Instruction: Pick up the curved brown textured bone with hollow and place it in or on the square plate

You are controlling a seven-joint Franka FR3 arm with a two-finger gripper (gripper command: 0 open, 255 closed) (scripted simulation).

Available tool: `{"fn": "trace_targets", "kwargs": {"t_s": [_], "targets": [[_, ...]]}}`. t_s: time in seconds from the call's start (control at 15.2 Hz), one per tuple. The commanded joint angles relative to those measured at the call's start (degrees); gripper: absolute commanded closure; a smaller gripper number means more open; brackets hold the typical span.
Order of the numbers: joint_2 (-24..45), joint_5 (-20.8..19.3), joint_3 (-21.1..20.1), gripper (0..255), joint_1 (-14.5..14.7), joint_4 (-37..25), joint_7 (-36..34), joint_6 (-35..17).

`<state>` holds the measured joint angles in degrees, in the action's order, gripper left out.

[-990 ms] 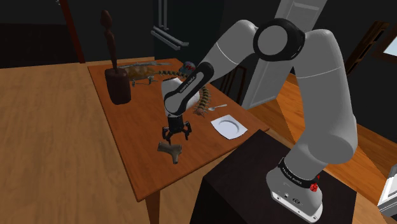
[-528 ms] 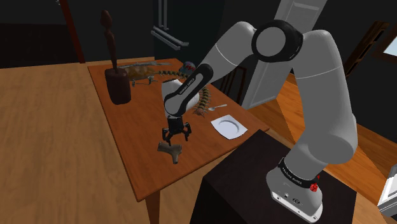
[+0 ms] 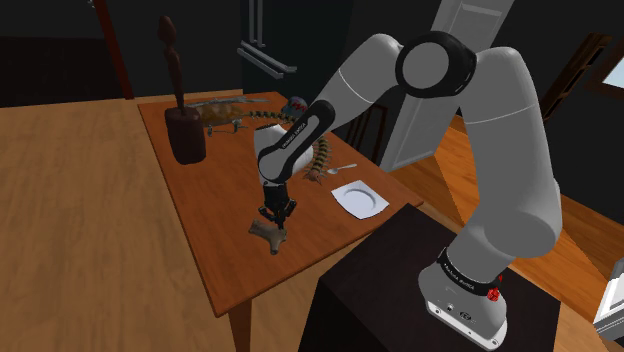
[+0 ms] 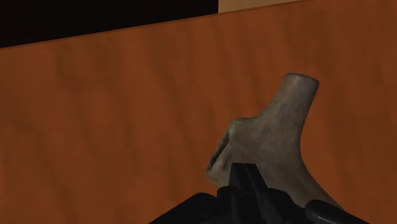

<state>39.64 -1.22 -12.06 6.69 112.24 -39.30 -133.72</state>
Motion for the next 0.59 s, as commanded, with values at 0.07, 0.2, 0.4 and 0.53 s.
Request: {"fn": "trace_targets", "kwargs": {"t_s": [0.07, 0.2, 0.4, 0.53], "targets": [[0.00, 0.00, 0.00, 255, 0.00, 0.00, 0.00, 0.00], [0.00, 0.00, 0.00, 0, 0.00, 0.00, 0.00, 0.00], [-1.67, -19.54, 2.41, 0, 7.77, 3.36, 13.41, -11.62], [-1.48, -23.60, 3.62, 0, 9.51, 4.41, 15.12, -15.03]]}}
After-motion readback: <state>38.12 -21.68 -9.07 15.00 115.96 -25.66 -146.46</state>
